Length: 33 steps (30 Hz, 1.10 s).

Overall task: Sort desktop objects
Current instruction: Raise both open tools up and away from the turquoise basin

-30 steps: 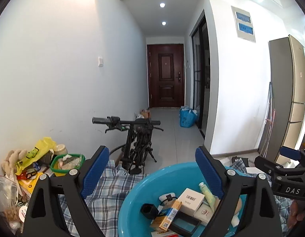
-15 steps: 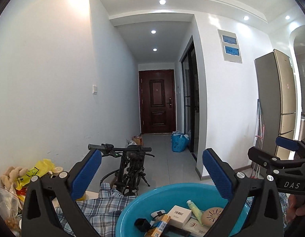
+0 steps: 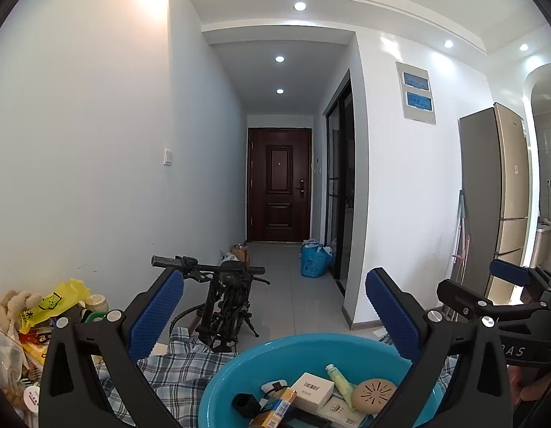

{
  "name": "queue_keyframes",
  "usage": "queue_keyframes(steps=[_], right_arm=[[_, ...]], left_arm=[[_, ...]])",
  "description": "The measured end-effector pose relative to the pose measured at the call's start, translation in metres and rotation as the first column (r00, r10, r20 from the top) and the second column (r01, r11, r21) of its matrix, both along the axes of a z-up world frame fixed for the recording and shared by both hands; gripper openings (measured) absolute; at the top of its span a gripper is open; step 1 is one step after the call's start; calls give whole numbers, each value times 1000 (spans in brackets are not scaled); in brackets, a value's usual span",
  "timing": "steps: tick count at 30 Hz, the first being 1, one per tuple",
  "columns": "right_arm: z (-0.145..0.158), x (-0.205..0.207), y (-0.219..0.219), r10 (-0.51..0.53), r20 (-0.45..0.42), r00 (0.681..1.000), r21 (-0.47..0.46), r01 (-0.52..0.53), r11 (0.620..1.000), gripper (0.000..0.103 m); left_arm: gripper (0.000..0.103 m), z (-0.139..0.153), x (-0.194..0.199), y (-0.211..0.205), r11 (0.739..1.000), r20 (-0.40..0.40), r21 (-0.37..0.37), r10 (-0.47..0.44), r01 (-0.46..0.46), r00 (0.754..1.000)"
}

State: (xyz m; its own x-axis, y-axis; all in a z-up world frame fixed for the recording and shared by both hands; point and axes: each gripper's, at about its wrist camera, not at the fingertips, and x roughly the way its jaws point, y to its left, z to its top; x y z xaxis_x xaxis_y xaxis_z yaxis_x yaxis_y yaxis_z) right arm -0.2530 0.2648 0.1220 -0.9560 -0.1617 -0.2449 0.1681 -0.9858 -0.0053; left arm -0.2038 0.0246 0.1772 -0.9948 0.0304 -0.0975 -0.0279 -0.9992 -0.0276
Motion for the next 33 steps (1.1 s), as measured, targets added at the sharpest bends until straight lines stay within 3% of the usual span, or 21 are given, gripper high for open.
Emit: queue_keyframes(steps=[6, 11, 15, 19, 29, 33], right_arm=[[3, 4, 2, 3, 6, 1000, -18, -2, 1000, 103], [17, 38, 11, 131, -38, 991, -159, -136, 978, 103], [25, 71, 6, 123, -109, 986, -115, -136, 984, 103], [33, 85, 4, 84, -119, 989, -96, -96, 991, 103], [52, 127, 7, 65, -126, 990, -46, -72, 996, 103], [52, 153, 12, 85, -116, 990, -61, -93, 994, 103]], left_arm=[[103, 5, 5, -9, 999, 16, 30, -24, 23, 1000], [103, 13, 21, -18, 996, 20, 74, -47, 45, 999], [103, 23, 50, -20, 997, -29, 37, -59, 60, 998], [103, 38, 78, -18, 999, -87, -12, -51, 50, 995], [103, 39, 112, -29, 999, -20, 33, -24, 25, 999], [103, 43, 133, -29, 997, -14, 62, -53, 54, 998]])
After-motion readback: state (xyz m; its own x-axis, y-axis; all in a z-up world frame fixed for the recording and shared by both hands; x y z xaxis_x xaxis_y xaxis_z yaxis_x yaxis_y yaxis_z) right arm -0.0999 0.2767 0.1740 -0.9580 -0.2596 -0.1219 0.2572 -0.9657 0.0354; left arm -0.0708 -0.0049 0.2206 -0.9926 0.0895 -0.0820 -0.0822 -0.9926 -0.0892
